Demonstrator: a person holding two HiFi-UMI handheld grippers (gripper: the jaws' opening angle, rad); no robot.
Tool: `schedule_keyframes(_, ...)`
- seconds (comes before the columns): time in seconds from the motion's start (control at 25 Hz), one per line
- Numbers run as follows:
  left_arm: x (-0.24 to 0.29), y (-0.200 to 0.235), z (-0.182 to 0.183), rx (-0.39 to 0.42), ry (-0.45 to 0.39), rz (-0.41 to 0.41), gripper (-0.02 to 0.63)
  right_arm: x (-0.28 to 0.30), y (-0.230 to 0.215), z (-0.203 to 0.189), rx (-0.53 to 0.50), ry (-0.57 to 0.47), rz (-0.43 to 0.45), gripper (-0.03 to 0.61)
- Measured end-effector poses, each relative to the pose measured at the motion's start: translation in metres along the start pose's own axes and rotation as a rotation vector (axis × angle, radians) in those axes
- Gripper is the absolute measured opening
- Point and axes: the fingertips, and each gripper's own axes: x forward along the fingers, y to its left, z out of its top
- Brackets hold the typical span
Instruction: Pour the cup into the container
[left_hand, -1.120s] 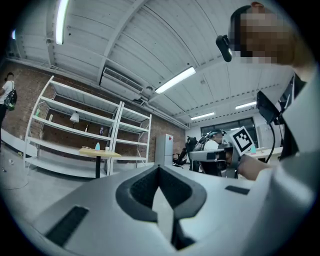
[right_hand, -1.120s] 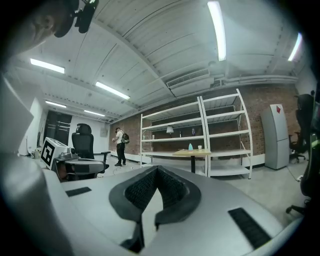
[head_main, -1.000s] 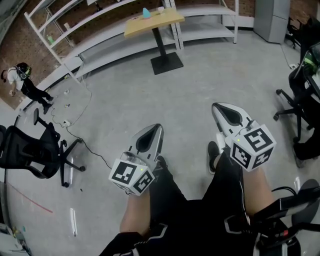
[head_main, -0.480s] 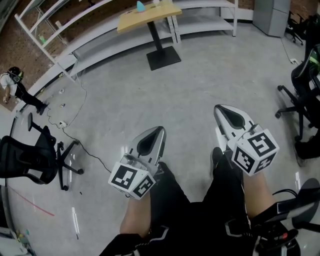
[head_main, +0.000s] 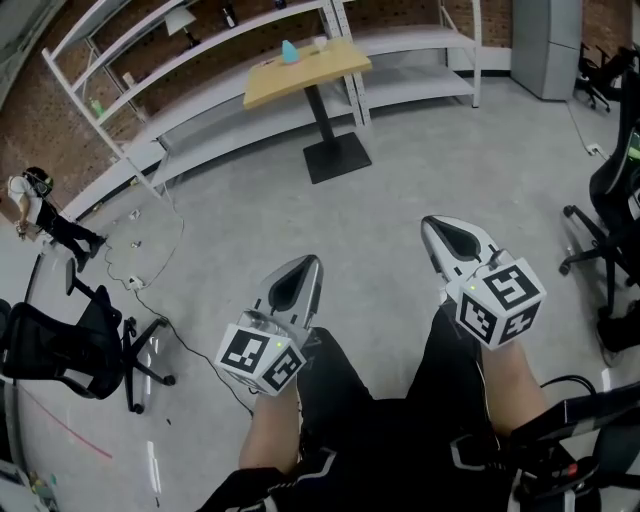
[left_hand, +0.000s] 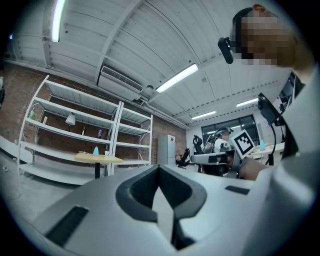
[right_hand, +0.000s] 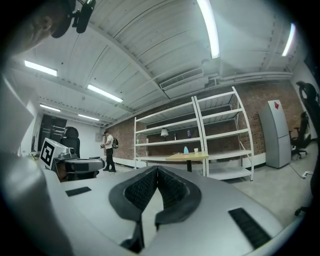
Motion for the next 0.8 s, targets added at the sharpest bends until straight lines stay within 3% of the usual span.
schedule_keyframes(0.44, 0.113, 0.058, 0.008, 0.074, 0.014, -0.064, 0.002, 0.094, -0.074, 0.016, -0.024, -0.025, -0.004, 0.002)
schedule_keyframes(0.8, 0.171, 0.158, -0.002, 0.041, 0.002, -0.023, 0.002, 0.210, -0.106, 0.020, -0.047, -0.015, 0.023, 0.002)
